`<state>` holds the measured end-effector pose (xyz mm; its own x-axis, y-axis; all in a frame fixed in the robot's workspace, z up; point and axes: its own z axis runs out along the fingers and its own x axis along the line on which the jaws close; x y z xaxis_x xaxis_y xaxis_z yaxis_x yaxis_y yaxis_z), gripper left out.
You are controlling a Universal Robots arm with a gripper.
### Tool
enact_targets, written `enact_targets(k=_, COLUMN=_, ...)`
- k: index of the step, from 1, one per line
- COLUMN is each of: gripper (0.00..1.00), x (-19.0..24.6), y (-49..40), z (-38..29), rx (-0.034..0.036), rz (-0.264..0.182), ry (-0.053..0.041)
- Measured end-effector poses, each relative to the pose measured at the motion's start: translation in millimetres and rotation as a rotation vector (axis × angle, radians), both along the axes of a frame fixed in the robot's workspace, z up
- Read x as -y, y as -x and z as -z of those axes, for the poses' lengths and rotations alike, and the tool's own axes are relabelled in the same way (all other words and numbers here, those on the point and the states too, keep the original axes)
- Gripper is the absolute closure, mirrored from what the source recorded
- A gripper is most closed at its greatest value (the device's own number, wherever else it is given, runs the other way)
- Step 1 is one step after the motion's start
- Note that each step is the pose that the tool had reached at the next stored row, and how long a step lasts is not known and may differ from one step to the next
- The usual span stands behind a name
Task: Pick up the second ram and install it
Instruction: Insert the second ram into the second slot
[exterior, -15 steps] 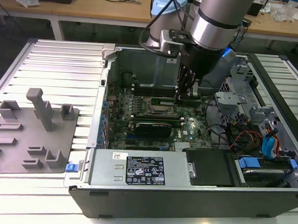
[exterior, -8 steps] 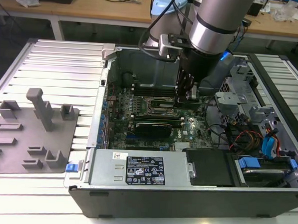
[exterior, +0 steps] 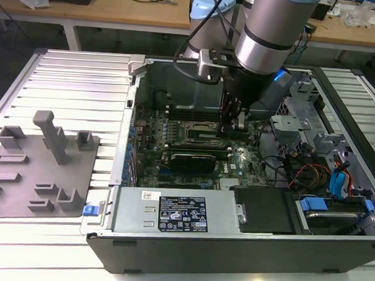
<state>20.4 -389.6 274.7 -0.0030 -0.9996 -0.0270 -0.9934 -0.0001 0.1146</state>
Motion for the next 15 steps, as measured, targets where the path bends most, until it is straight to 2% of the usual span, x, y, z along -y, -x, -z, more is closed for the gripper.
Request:
enact_targets(k=9, gripper=0.87, x=-0.5, y=2.2, z=7.2, rx=0.0000, rz=0.000, ry=0.0000)
enact_targets(k=14, gripper=0.87, x=-2.6, y=11.3, z=15.6, rx=0.0000, rz=0.000, ry=0.0001)
enact_targets(k=15, gripper=0.87, x=-3.3, y=17.5, z=18.7, rx=0.0000, rz=0.000, ry=0.0001)
